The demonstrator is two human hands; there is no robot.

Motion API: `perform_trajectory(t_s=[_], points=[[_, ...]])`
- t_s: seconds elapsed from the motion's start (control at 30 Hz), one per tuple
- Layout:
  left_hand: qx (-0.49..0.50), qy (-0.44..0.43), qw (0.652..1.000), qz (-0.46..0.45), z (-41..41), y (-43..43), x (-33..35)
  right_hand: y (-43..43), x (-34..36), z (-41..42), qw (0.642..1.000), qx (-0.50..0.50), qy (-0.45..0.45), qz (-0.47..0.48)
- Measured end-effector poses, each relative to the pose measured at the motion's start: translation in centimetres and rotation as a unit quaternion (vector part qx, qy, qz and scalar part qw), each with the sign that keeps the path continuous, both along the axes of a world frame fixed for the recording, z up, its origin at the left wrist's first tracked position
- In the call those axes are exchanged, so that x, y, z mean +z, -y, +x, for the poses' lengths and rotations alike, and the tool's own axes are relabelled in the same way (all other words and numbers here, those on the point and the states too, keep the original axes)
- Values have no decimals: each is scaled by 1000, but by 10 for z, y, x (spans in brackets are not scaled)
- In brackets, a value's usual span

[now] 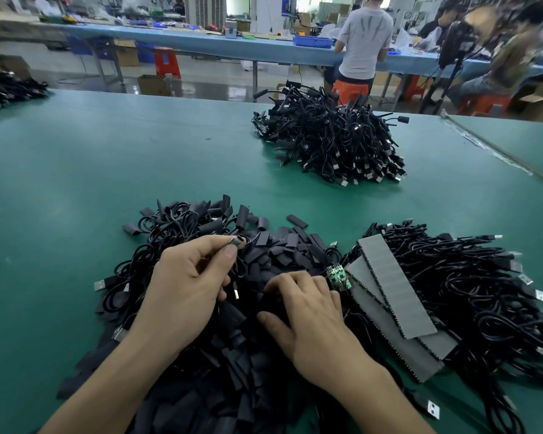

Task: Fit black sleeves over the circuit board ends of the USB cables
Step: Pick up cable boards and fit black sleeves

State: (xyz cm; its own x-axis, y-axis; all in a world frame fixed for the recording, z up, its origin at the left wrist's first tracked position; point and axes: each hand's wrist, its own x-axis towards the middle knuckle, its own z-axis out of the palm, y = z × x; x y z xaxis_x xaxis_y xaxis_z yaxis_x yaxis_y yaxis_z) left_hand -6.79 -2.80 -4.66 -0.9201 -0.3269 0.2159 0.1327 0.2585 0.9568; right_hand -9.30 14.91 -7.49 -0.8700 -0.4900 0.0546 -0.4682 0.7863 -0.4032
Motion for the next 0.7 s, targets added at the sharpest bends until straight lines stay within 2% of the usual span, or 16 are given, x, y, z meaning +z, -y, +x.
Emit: perform_trajectory(t_s=[0.17, 0.23, 0.53, 0.7], points=[[-2, -2, 1000, 13, 0, -2, 2, 2, 7, -4, 985, -65, 114, -112], [-5, -7, 1000, 18, 0, -3, 3, 2, 7, -4, 980, -77, 128, -129], [-22, -11, 998, 56, 0, -5, 5, 1, 10, -2, 995, -69, 47, -61], [-17, -14, 998, 51, 2, -6, 6, 3, 14, 1, 990, -65, -9, -124]])
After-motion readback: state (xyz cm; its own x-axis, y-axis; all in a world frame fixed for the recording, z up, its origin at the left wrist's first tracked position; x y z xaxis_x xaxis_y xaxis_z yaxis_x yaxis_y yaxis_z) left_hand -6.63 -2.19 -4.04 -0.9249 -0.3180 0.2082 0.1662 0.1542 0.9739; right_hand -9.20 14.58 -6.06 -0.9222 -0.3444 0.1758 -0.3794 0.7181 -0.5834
